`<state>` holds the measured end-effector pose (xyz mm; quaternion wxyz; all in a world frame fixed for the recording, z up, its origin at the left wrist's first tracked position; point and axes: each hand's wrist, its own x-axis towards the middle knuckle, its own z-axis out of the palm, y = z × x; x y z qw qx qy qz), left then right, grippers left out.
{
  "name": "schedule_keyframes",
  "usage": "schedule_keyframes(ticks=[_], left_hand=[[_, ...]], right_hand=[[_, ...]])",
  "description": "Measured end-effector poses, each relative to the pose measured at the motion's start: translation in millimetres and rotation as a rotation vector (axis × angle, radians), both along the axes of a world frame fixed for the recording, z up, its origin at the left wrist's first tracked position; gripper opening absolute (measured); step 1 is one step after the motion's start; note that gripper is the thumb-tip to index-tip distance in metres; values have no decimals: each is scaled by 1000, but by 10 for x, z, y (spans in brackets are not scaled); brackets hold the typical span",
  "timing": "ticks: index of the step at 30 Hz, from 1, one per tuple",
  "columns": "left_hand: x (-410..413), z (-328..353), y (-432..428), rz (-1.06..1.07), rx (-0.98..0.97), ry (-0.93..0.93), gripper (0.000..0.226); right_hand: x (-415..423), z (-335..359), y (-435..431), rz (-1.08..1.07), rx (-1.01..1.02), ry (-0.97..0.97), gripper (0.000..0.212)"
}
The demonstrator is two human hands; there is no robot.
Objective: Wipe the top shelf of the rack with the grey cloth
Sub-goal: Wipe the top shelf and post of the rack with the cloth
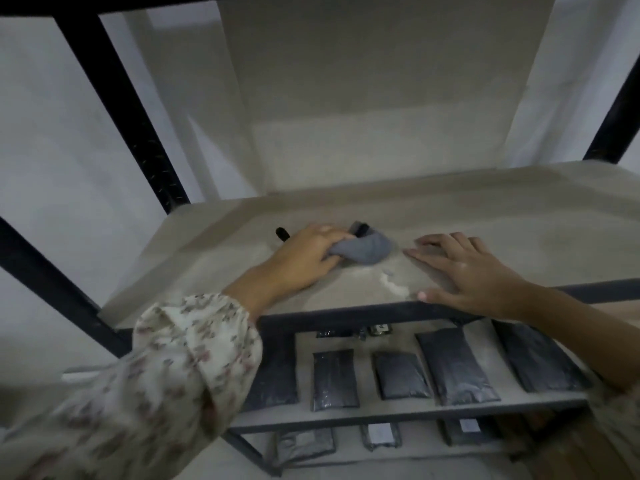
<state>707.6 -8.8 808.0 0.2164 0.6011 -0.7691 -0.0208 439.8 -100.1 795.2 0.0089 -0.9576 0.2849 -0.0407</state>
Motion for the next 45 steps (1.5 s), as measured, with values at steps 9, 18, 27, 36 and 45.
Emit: schedule_keyframes(ticks=[9,18,27,36,45], left_hand=[[-154,218,31,181,-75,270,34],[-733,-71,382,203,10,33,45],[-515,350,-87,332,-59,238,37],[-938,57,24,173,61,72,40],[-790,414,173,128,51,229,35]], right_hand=[[-23,-24,-31,68,-46,111,119],[-166,-8,-128,138,-29,119,116],[-162,-66,-153,82,-55,79,120],[-181,-94,-124,11,-53,34,122],[-411,5,-283,134,-12,69,110]])
